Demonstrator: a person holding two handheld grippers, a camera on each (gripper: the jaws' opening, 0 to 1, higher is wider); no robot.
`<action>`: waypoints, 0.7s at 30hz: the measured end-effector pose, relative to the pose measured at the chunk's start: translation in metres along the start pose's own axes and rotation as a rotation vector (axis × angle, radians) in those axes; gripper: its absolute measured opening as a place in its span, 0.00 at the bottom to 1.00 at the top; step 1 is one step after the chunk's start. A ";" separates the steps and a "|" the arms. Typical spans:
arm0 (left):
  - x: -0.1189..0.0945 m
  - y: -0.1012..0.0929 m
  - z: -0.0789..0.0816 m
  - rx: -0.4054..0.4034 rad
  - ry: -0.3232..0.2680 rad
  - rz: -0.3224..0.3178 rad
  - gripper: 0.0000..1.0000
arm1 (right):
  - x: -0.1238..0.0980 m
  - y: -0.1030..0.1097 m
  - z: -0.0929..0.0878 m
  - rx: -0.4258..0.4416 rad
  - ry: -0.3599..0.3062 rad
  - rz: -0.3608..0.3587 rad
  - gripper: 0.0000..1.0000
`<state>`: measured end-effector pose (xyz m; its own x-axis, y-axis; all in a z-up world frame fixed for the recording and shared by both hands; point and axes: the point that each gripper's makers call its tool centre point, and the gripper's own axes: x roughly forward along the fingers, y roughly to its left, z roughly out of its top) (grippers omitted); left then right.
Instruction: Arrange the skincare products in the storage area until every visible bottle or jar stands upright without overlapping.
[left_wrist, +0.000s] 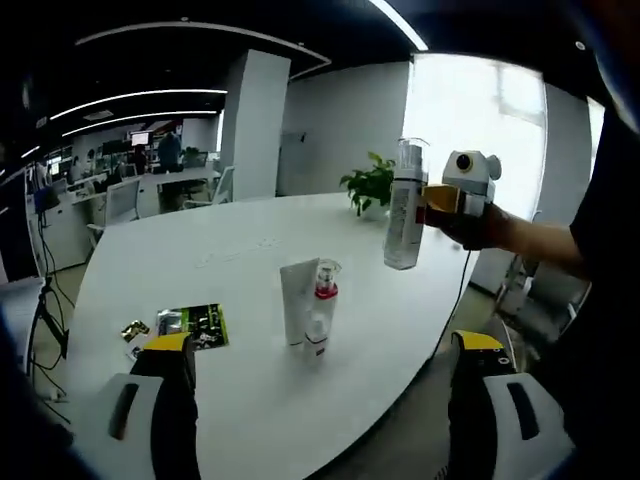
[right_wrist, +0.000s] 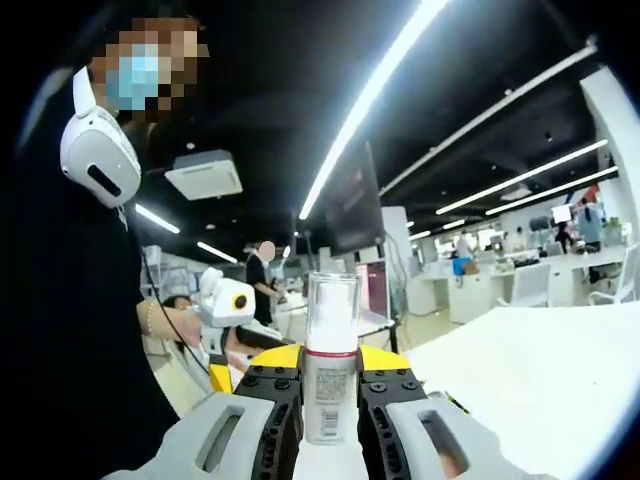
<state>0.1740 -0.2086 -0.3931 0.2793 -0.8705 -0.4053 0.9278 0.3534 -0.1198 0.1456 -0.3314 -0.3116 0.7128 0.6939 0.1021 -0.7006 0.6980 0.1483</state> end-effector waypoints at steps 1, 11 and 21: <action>0.000 0.000 -0.001 -0.002 0.002 0.002 0.99 | 0.000 0.000 -0.001 0.002 0.003 0.001 0.11; 0.001 0.006 -0.014 -0.047 0.022 0.021 0.97 | -0.006 -0.021 -0.040 -0.015 0.078 -0.029 0.11; 0.011 0.014 -0.035 -0.050 0.067 0.025 0.94 | -0.010 -0.042 -0.090 -0.036 0.101 -0.059 0.11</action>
<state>0.1815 -0.2014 -0.4313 0.2831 -0.8371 -0.4680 0.9068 0.3926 -0.1538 0.1646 -0.3517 -0.4074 0.7472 0.6645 -0.0062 -0.6596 0.7427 0.1153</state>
